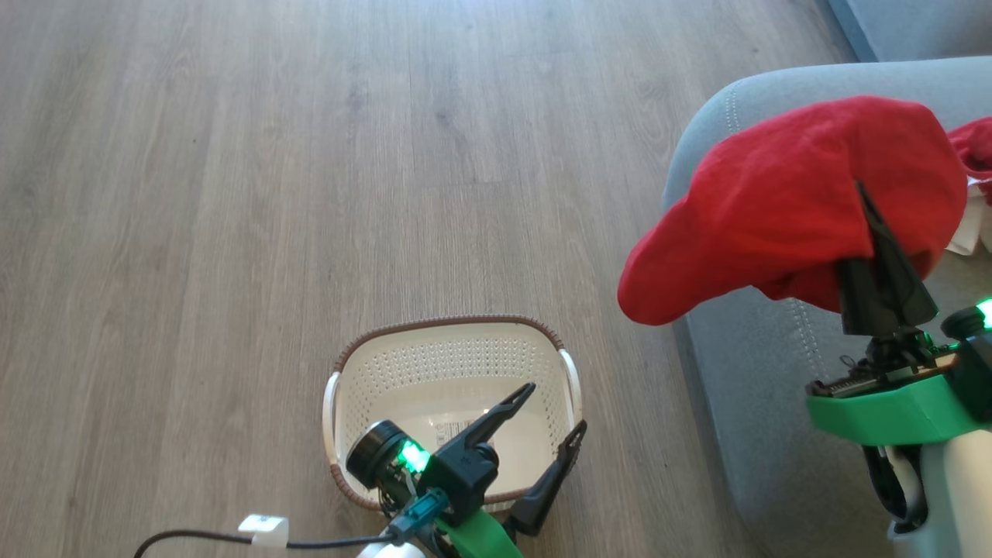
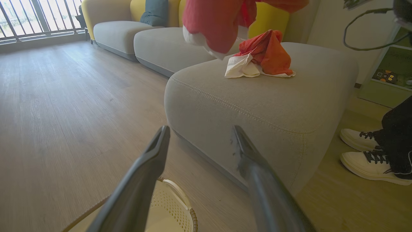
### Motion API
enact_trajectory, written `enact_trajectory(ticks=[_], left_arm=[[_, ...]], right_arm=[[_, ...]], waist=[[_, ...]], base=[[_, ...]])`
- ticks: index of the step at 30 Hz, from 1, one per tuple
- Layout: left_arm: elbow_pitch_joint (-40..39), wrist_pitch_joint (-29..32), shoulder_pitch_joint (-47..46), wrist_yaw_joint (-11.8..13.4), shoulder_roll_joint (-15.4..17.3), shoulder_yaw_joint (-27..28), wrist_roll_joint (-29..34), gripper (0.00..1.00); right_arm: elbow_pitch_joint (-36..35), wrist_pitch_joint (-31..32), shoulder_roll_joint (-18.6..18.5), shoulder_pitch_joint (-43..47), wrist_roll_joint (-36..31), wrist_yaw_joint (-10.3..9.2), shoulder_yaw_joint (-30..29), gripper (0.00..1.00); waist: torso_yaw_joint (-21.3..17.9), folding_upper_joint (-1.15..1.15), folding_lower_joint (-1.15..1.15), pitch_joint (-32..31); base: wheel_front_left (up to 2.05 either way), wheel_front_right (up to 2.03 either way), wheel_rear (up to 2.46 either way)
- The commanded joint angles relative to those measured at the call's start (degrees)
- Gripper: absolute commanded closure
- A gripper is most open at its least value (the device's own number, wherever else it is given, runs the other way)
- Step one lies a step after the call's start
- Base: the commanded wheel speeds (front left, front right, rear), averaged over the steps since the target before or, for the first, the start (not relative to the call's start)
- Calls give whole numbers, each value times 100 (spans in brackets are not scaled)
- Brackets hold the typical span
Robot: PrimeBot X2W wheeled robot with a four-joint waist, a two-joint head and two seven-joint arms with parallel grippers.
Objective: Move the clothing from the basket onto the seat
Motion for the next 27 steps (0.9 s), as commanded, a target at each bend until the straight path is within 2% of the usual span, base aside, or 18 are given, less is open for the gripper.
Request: enact_trajectory(ticks=[1, 11, 27], left_arm=[[-185, -28, -160, -24, -2, 185, 12, 0], [-229, -28, -226, 3, -2, 174, 30, 0], [-178, -28, -491, -18, -2, 43, 68, 0]], right_arm=[[-186, -6, -53, -235, 8, -2, 58, 100], [-158, -6, -47, -275, 31, -2, -51, 100], [-116, -6, -29, -409, 67, -2, -252, 100]], waist=[[-51, 0, 0, 8], [-532, 0, 0, 87], [-1861, 0, 0, 399]], base=[[0, 0, 0], [0, 0, 0], [0, 0, 0]])
